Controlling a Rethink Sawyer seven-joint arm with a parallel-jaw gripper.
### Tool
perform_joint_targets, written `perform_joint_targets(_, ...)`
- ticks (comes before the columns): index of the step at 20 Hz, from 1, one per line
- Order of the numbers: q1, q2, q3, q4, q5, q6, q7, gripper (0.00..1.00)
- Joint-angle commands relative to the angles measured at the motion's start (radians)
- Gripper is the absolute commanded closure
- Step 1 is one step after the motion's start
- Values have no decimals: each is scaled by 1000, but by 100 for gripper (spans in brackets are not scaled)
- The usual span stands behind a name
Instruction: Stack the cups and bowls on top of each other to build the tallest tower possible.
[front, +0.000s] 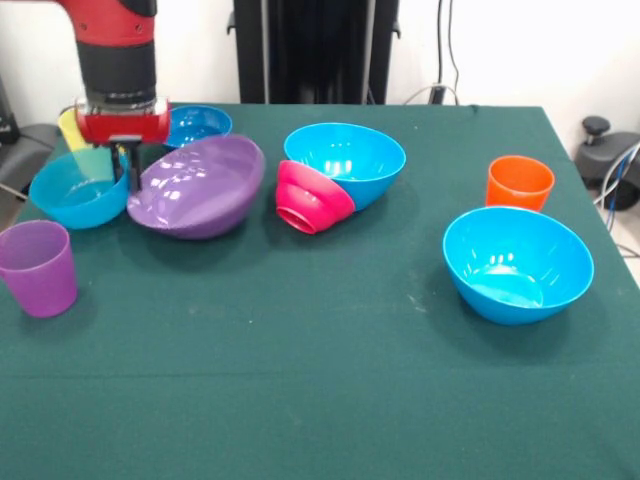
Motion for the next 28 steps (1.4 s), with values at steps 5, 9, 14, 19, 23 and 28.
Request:
perform_joint_targets(5,25,-463,62,395,373,128,24,100)
perform_joint_targets(9,14,-554,70,448,473,153,-31,100)
perform_joint_targets(14,41,-605,62,495,531,149,-17,100)
perform_joint_targets(19,116,-546,0,491,470,81,79,100)
perform_joint_targets(23,153,-524,-40,500,447,39,117,100)
perform_joint_targets(28,215,-503,-98,503,432,-4,167,100)
